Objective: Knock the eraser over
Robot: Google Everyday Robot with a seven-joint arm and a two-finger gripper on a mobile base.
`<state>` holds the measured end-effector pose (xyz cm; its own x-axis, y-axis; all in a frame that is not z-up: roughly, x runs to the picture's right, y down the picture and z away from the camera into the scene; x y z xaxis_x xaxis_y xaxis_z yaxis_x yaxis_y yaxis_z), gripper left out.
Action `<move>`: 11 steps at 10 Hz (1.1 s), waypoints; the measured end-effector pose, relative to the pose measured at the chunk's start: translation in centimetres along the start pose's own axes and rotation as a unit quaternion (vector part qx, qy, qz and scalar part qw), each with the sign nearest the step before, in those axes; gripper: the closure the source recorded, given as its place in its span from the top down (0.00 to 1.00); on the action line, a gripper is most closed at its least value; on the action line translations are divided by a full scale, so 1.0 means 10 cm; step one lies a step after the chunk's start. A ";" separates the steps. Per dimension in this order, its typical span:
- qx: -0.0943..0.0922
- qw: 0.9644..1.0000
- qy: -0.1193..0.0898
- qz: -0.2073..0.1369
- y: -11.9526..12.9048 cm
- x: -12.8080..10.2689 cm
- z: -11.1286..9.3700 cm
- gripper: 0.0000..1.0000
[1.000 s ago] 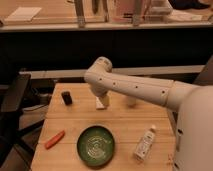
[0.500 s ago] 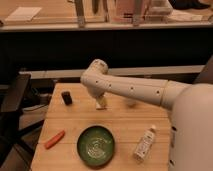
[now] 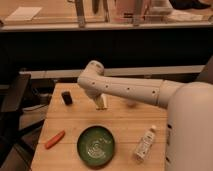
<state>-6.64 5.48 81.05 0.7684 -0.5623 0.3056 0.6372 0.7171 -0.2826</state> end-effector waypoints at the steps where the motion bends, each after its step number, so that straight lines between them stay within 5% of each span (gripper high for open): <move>1: 0.002 1.000 0.000 -0.004 -0.01 -0.02 0.01 0.80; 8: 0.009 1.000 0.001 -0.016 -0.09 -0.08 0.08 0.78; 11: 0.012 1.000 0.003 -0.020 -0.12 -0.10 0.09 0.52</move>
<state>-8.23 5.56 81.90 0.7427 -0.5928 0.3114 0.6657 0.7036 -0.2485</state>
